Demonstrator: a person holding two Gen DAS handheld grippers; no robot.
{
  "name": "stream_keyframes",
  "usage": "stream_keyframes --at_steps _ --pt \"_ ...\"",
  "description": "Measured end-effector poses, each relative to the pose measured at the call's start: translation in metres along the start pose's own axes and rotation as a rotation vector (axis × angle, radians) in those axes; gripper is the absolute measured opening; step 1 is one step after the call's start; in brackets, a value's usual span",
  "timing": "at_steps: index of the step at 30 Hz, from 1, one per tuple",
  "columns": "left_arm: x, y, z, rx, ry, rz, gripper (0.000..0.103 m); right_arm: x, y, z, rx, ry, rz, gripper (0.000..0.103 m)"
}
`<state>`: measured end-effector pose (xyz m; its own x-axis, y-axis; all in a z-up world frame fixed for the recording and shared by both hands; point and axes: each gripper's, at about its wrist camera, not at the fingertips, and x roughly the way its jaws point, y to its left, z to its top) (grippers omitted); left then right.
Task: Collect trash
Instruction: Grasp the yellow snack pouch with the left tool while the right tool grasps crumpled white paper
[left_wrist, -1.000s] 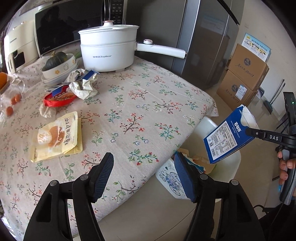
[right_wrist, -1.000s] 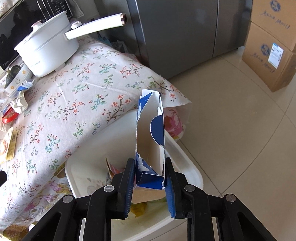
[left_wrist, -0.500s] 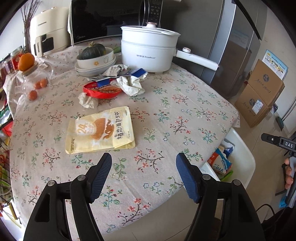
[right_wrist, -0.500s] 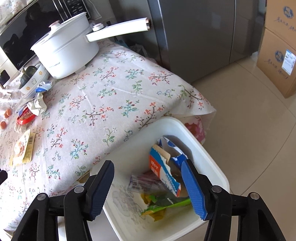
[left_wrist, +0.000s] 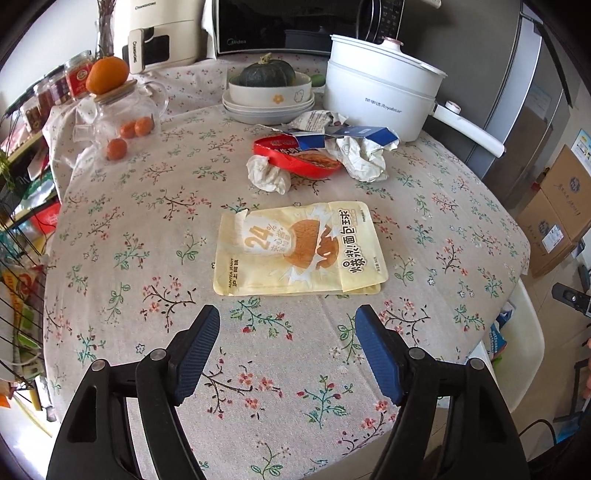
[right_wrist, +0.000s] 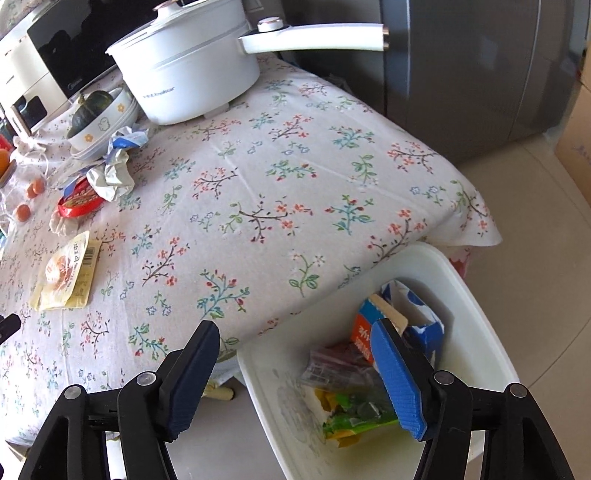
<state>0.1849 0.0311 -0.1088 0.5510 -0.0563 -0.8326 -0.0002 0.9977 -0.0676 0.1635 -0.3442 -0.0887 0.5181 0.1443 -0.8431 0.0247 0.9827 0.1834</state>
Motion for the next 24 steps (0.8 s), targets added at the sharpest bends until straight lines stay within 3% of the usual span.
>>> stream_keyframes --at_steps 9,16,19,20,22,24 --pt "0.037 -0.053 0.005 0.178 0.014 -0.052 0.078 0.024 0.024 0.013 -0.044 0.031 0.006 0.074" --pt "0.060 -0.070 0.012 0.236 0.003 -0.004 0.077 0.037 0.029 0.016 -0.076 0.052 -0.010 0.074" --pt "0.071 -0.066 0.016 0.212 0.017 -0.010 0.066 0.040 0.027 0.016 -0.080 0.058 -0.017 0.074" --pt "0.074 -0.063 0.017 0.196 0.025 -0.015 0.057 0.041 0.026 0.015 -0.080 0.060 -0.019 0.074" --pt "0.077 -0.057 0.019 0.162 0.024 -0.038 0.053 0.042 0.026 0.014 -0.083 0.065 -0.021 0.074" --pt "0.076 -0.054 0.021 0.141 0.022 -0.056 0.035 0.043 0.025 0.013 -0.088 0.069 -0.023 0.074"
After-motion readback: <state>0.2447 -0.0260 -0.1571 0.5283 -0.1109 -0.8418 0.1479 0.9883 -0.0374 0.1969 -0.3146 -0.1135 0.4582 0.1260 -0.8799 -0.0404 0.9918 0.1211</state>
